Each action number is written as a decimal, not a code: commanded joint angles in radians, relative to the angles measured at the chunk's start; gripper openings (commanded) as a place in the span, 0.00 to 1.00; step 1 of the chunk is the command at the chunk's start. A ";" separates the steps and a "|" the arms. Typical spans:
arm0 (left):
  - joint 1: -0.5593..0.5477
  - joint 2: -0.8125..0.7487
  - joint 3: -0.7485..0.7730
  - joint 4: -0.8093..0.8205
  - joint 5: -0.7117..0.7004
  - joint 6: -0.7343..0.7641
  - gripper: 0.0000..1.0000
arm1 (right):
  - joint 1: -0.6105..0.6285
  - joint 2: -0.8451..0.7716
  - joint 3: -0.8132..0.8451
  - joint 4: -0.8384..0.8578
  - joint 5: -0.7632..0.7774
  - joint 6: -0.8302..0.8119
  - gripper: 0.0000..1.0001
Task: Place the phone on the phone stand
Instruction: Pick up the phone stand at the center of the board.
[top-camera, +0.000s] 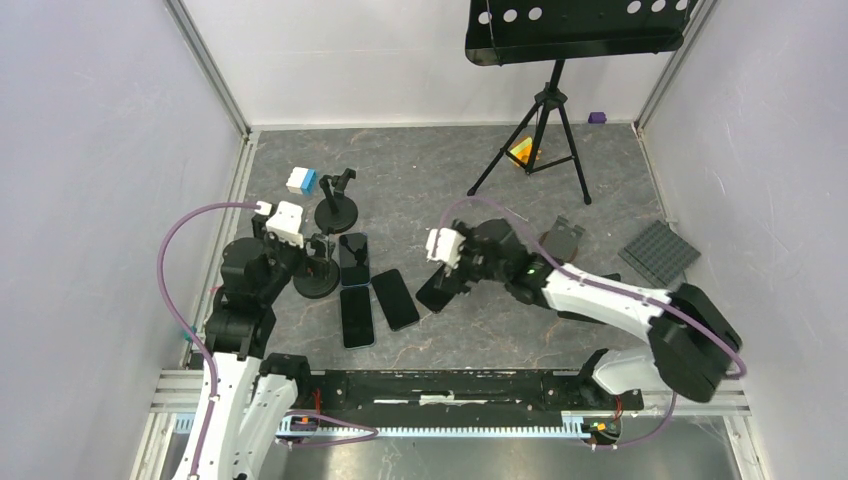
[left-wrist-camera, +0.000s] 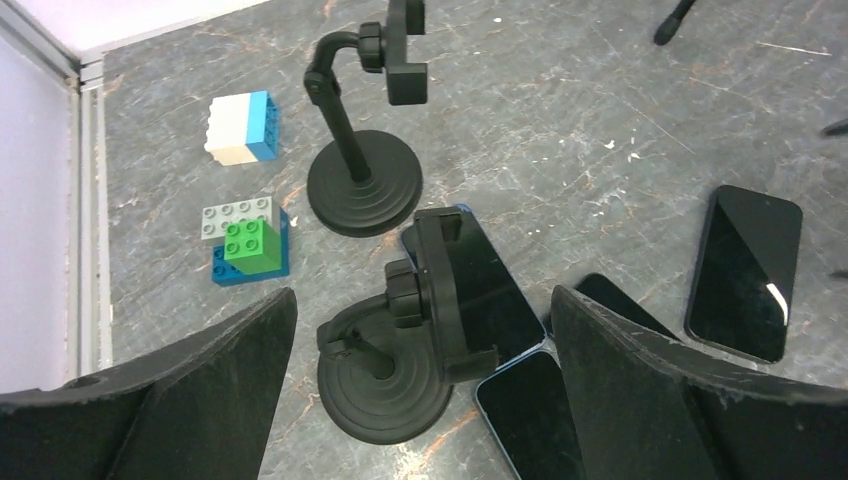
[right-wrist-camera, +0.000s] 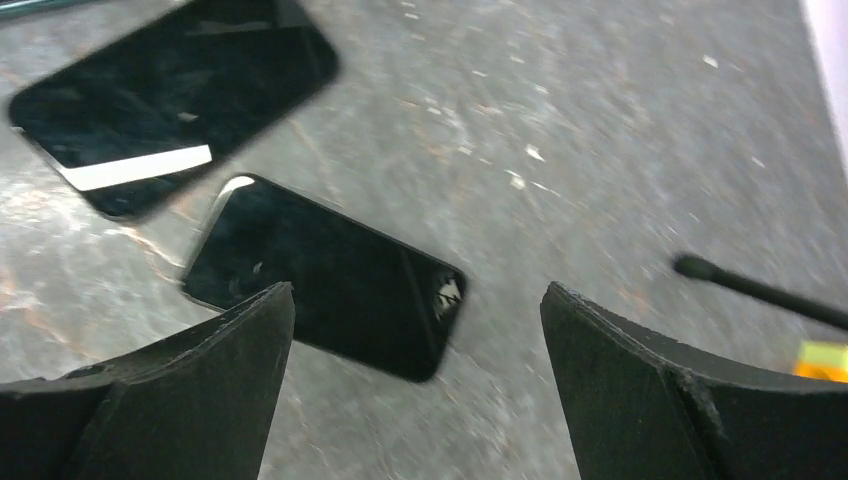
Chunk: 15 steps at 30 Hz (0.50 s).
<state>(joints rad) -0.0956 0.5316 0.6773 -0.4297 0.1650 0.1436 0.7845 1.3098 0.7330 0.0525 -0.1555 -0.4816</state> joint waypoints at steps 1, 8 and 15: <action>0.007 0.016 0.063 -0.018 0.076 0.050 1.00 | 0.113 0.128 0.093 0.055 0.035 -0.027 0.97; 0.005 0.022 0.102 -0.071 0.091 0.089 1.00 | 0.184 0.270 0.200 0.055 0.035 -0.027 0.97; 0.005 0.007 0.100 -0.087 0.053 0.080 1.00 | 0.289 0.371 0.281 0.055 0.035 -0.027 0.97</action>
<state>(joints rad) -0.0956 0.5491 0.7425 -0.5060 0.2211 0.1967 1.0176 1.6325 0.9417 0.0704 -0.1223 -0.4999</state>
